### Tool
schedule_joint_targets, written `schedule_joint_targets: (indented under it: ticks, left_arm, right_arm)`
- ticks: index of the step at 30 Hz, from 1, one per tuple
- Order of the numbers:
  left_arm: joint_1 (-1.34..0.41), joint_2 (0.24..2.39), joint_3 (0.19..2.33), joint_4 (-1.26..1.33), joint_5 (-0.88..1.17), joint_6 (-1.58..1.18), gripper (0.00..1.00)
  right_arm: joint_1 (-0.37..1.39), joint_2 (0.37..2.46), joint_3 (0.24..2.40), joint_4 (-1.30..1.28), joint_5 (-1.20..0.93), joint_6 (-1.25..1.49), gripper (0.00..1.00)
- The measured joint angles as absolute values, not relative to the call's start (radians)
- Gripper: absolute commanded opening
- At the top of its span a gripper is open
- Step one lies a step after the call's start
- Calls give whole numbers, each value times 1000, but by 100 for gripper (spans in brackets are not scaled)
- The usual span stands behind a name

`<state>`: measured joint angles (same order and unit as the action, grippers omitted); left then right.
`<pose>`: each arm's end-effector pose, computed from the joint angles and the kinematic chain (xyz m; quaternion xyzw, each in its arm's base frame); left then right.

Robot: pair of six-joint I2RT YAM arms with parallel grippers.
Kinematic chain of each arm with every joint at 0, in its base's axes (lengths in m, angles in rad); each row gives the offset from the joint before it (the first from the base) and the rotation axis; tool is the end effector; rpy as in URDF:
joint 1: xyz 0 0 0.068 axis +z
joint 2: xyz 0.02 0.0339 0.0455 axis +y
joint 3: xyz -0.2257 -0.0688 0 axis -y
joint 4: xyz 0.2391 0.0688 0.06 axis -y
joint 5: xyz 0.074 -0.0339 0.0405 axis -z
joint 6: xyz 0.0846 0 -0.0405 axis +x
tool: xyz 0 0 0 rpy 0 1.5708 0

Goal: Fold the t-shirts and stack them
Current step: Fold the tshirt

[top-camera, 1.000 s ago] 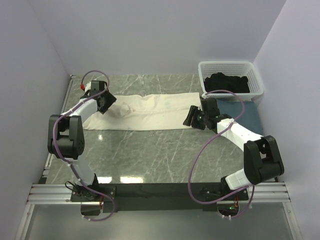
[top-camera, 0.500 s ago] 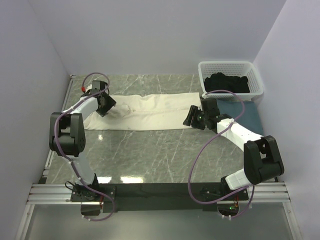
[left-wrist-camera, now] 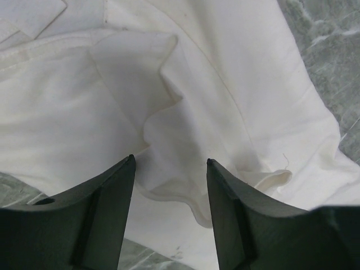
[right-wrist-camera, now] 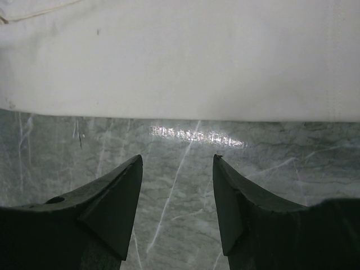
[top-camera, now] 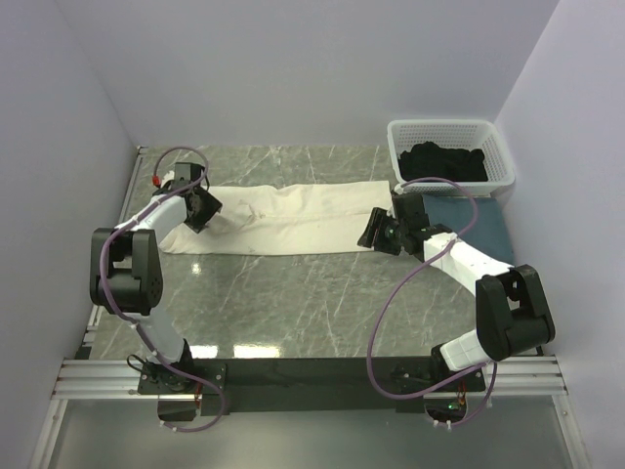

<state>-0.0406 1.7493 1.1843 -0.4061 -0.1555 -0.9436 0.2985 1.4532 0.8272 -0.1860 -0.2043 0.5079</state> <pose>0.3833 -0.0025 0.1282 -0.4362 0.8470 -0.0737 0.2946 0.3107 0.1136 0.1324 0.0590 0.9229 0.2317 0.3017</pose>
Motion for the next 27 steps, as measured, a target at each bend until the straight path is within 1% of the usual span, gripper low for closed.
schedule_joint_targets:
  ticks: [5,6,12,14,16,17,18,22,27]
  left_arm:
    - [-39,1749,1175,-408,-155,-948,50]
    - [-39,1749,1174,-408,-155,-948,49]
    - [-39,1753,1173,-407,-156,-945,34]
    - [-39,1765,1173,-405,-156,-945,19]
    - [-39,1780,1173,-405,-156,-936,7]
    - [-39,1788,1173,-405,-156,-931,3]
    - [-39,1795,1173,-405,-157,-923,1]
    - [-39,1800,1185,-411,-167,-886,1]
    - [-39,1800,1253,-412,-208,-810,1]
  right_arm:
    - [299,1454,827,-186,-204,508,60]
    - [299,1454,827,-186,-204,507,60]
    - [299,1458,827,-186,-205,507,59]
    - [299,1461,827,-186,-205,507,59]
    - [299,1463,827,-186,-205,507,59]
    - [299,1463,827,-187,-206,507,59]
    - [299,1463,828,-187,-207,507,59]
    - [299,1463,828,-187,-207,505,59]
    - [299,1463,830,-187,-207,504,59]
